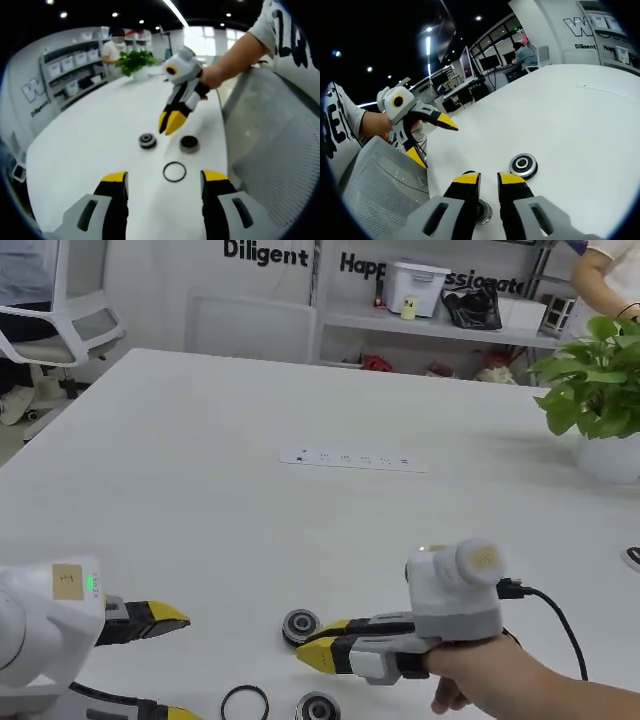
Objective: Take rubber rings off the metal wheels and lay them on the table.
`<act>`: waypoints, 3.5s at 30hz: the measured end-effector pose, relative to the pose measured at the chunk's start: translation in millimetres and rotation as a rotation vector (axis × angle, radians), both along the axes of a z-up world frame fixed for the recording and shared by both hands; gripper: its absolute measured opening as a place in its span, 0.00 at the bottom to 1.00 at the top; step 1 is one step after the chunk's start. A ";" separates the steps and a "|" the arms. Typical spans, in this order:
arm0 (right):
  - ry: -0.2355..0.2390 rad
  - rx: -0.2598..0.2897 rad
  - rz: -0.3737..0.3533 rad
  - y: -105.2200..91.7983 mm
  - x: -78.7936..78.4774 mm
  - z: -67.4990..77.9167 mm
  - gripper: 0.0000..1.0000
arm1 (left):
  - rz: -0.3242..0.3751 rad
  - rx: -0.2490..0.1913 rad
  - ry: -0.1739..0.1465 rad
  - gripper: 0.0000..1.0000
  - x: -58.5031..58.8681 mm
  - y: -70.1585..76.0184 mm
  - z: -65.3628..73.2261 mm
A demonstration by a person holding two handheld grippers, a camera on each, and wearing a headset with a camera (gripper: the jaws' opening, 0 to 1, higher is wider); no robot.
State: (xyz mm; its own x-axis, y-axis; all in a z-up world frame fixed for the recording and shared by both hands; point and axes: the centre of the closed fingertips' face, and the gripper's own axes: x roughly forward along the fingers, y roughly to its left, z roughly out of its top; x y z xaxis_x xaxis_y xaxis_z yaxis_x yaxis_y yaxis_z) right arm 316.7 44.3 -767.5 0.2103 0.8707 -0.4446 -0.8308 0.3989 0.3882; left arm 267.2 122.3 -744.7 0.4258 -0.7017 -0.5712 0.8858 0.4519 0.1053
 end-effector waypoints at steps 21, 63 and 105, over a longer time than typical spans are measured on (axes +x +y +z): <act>-0.073 -0.037 -0.029 -18.8 13.6 6.3 0.16 | 0.026 -0.020 -0.008 0.59 17.7 -1.0 6.9; -0.180 -0.094 -0.018 -27.6 31.8 -0.2 0.22 | 0.051 -0.026 -0.024 0.58 61.7 -6.9 8.6; -0.216 -0.138 0.041 -23.5 36.0 -21.9 0.24 | 0.007 -0.045 0.034 0.54 86.0 -37.9 -13.4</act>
State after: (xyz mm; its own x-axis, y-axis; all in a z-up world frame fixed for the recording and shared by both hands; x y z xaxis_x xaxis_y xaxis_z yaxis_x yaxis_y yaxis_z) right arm 352.7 20.9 -789.4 0.2789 0.8149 -0.5081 -0.9052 0.3997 0.1441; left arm 353.1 84.5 -758.1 0.4121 -0.7240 -0.5531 0.8852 0.4621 0.0547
